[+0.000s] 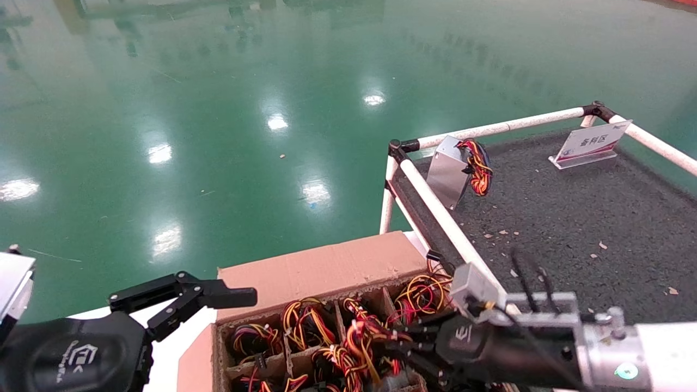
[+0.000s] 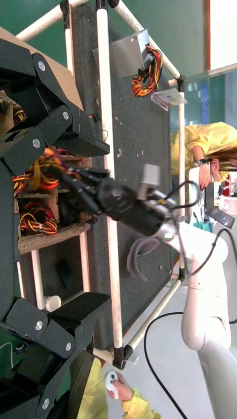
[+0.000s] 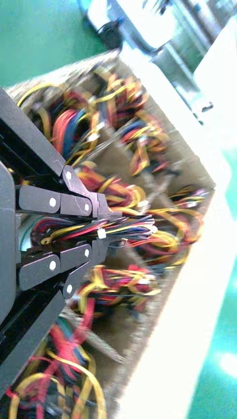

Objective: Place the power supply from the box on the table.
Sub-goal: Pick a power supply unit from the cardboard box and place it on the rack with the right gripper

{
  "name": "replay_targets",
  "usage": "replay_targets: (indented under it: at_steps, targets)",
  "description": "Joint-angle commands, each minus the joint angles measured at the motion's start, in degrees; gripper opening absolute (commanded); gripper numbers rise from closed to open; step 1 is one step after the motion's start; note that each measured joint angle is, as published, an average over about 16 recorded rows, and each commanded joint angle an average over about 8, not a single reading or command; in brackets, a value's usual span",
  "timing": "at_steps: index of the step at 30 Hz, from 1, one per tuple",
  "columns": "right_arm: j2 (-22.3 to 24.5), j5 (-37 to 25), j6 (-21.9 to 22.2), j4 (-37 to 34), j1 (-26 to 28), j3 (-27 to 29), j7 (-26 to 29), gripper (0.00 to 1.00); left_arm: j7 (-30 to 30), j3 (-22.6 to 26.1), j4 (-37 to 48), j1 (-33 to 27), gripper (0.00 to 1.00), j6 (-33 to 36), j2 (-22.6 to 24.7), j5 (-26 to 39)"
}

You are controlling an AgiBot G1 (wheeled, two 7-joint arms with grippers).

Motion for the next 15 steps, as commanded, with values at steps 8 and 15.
replay_targets:
  at_steps: [8, 15]
  targets:
    - [4.18, 5.66, -0.41, 7.13, 4.53, 3.91, 8.54, 0.00, 0.01, 0.02, 0.00, 0.00, 1.00, -0.01, -0.01, -0.01]
    - [6.27, 7.88, 1.37, 9.56, 10.94, 6.83, 13.68, 0.00, 0.01, 0.03, 0.00, -0.01, 1.00, -0.01, -0.01, -0.02]
